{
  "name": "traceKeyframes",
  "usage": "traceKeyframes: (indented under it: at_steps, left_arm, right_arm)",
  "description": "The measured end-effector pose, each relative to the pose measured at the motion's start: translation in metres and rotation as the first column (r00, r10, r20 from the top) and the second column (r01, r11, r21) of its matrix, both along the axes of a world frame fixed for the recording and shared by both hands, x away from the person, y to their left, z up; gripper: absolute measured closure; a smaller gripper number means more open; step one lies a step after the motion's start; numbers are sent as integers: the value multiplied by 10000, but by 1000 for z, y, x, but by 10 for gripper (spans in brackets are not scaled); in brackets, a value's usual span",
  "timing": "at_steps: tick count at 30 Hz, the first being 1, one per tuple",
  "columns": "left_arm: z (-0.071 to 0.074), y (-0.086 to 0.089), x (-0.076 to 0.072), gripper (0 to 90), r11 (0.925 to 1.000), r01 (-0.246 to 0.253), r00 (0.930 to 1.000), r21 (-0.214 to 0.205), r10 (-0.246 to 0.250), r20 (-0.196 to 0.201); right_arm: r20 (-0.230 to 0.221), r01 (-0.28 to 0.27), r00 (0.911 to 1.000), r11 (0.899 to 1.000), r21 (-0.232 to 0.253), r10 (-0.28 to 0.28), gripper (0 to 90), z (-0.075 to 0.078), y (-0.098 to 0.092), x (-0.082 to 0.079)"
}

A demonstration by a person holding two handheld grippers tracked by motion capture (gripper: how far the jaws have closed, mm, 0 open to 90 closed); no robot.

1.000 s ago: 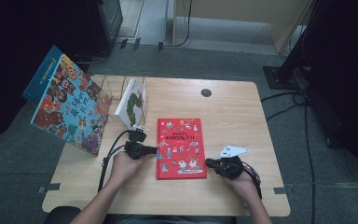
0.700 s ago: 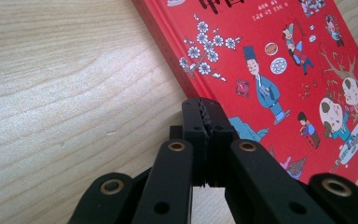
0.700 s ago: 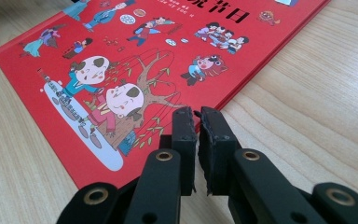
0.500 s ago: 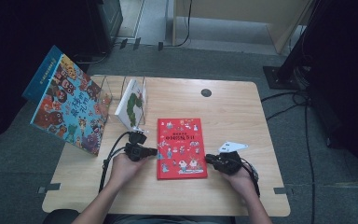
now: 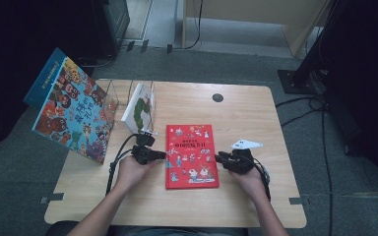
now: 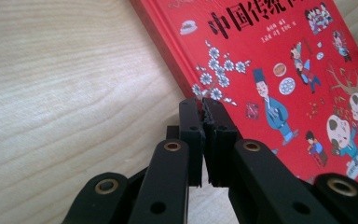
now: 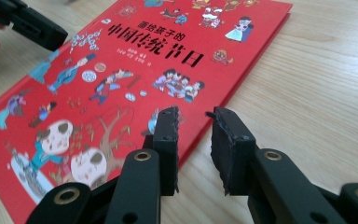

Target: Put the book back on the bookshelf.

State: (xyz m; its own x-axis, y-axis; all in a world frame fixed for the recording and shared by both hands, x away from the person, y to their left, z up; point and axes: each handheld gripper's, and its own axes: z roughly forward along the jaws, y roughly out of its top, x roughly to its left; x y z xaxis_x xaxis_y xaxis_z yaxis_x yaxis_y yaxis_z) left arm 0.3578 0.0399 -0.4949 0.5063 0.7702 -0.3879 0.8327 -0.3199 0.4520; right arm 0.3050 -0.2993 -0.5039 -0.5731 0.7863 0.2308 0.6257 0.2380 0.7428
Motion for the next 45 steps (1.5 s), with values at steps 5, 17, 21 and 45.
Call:
traceKeyframes:
  at_steps: [5,17,21,45]
  left_arm:
    - [-2,-1,2,875,10000,-27,10000,17,27,35]
    - [-3,-4,4,900,9998,-175,9998,-90,176,94]
    - [-3,-5,3,900,9998,-106,9999,-154,107,43]
    - [-3,-13,-14,900,9982,264,9992,-546,-280,-280]
  right_arm:
    - [-742,56,9972,9997,-241,-74,670,-4,8,14]
    - [-3257,681,9439,9972,292,-549,651,1,8,43]
    - [-3940,966,9162,9945,413,-727,644,3,6,52]
    - [-5201,1367,8491,9895,479,-921,695,29,-2,56]
